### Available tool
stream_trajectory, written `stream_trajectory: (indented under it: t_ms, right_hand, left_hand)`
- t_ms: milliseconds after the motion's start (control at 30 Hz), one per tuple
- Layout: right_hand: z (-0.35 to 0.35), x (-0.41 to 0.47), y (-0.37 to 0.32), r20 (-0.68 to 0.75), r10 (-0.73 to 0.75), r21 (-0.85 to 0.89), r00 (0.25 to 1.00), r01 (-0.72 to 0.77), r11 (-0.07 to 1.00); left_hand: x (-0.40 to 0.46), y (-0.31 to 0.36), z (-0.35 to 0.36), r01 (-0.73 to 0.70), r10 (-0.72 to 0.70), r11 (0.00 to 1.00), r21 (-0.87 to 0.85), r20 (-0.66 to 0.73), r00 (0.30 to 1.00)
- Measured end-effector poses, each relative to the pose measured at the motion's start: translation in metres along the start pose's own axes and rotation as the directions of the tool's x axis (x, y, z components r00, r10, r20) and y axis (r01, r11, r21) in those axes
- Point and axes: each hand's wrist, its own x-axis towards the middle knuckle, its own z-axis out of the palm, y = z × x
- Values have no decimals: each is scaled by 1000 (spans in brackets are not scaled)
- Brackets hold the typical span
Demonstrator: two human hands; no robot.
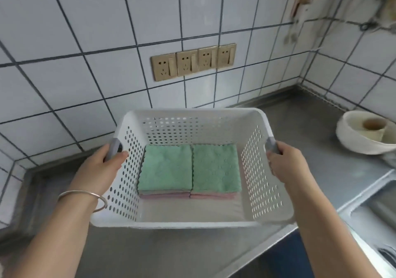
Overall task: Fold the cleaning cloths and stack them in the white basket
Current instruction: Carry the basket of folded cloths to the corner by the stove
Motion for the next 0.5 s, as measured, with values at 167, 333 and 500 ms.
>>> stream_trajectory:
  t_ms: [167,333,500]
  right_hand:
    - [-77,-35,40,-186,117,-9,976,-121,993]
    - [-134,-99,78,-415,271,49,868,-276,960]
    - [-169,-189,107,-619,426,199,660,-393,898]
  left_hand:
    - [-13,38,59,-143,140,990,8,177,974]
    - [-18,81,120,-293,262,956,11,411,873]
    - [-46,121,190,-467,395,883,-54,623,675]
